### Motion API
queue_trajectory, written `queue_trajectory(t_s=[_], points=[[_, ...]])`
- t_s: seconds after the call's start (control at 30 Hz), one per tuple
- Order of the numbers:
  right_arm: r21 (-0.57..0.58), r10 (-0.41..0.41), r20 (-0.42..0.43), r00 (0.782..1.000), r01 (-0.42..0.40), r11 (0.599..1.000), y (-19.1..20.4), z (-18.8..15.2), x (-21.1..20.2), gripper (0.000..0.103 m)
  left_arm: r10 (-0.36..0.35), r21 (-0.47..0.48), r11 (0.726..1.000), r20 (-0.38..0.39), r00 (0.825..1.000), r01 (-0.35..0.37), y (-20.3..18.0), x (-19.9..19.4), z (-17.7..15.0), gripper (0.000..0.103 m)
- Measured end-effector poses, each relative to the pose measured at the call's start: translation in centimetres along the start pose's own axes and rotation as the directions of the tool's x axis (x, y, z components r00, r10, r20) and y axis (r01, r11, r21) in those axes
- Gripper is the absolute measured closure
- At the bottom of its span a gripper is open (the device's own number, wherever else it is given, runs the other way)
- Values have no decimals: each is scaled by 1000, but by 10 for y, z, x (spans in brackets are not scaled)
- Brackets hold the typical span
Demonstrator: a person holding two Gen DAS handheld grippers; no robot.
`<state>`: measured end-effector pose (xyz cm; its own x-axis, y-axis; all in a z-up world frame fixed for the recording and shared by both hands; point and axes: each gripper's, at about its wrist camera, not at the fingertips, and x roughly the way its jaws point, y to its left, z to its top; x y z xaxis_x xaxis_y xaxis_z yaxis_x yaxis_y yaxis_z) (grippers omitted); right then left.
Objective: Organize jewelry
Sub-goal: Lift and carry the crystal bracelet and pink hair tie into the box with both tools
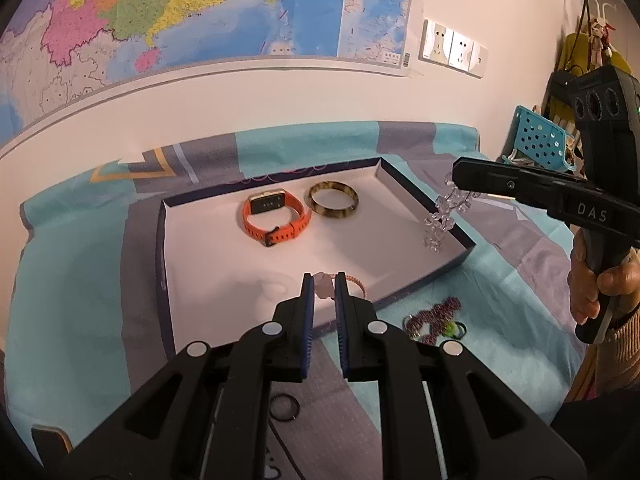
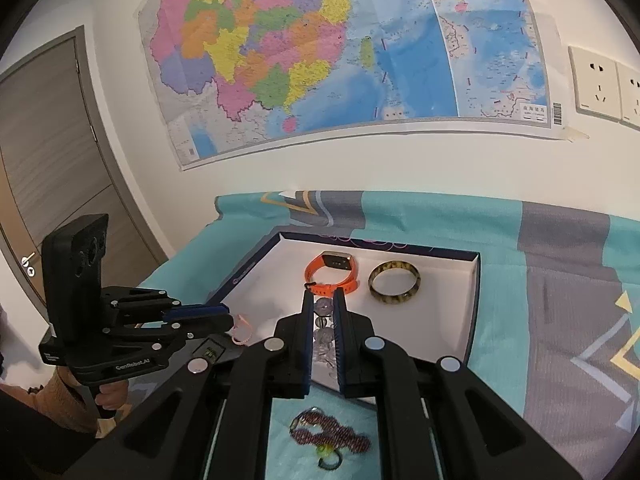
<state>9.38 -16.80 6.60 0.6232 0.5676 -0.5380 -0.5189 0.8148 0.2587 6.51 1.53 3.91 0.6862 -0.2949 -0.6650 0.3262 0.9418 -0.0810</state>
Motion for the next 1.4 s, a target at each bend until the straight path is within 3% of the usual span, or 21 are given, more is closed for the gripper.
queue_trajectory(t_s=[1.4], points=[[58, -29, -77, 997, 33, 998, -27, 17, 88, 95, 52, -76, 995, -99, 994, -60, 38, 76, 27, 92]])
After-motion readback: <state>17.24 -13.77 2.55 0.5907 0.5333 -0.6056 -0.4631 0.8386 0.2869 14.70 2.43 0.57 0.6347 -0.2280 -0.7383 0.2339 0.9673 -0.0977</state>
